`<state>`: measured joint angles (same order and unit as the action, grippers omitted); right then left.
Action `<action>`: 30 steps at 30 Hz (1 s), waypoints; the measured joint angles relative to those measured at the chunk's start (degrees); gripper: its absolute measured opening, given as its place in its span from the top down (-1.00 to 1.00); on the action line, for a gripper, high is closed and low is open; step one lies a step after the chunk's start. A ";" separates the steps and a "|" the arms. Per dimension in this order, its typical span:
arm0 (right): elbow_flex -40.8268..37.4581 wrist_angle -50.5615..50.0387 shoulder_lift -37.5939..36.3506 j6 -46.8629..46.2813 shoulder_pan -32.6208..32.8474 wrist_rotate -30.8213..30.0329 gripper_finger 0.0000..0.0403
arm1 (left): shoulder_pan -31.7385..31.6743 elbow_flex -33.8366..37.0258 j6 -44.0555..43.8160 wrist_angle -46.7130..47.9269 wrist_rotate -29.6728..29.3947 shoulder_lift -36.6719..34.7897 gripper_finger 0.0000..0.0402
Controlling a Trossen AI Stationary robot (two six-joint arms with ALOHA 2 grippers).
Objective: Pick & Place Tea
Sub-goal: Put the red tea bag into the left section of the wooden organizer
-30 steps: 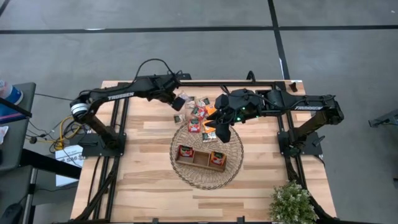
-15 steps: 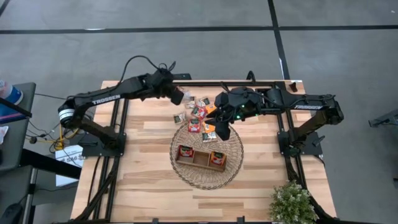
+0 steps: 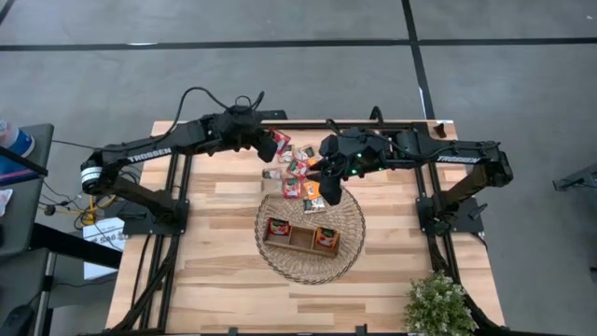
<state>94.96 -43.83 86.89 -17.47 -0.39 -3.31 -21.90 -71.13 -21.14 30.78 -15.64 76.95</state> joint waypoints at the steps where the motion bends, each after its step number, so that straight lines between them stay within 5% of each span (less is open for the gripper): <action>1: 0.00 -0.14 0.00 0.00 -0.69 -0.61 0.41 | 0.11 -0.01 0.34 0.16 -0.55 -0.41 1.00; 8: 0.00 -0.20 0.00 -0.33 -6.91 -0.69 0.41 | 3.14 0.00 3.77 -1.91 -2.71 -3.64 1.00; 17: 0.00 8.75 0.54 -3.75 -15.25 16.32 0.13 | 8.81 0.00 10.81 -7.00 -5.23 -6.29 1.00; 24: 0.13 14.32 1.56 -7.69 -17.62 22.86 -0.22 | 13.07 0.00 20.05 -10.54 -5.66 -6.25 1.00; 30: 0.00 13.92 3.28 -9.14 -17.33 25.09 -0.27 | 15.31 0.00 26.89 -12.08 -9.42 -6.21 1.00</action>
<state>94.96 -29.90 90.17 -26.62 -17.72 21.77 -6.59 -71.13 5.76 18.70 -25.06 70.74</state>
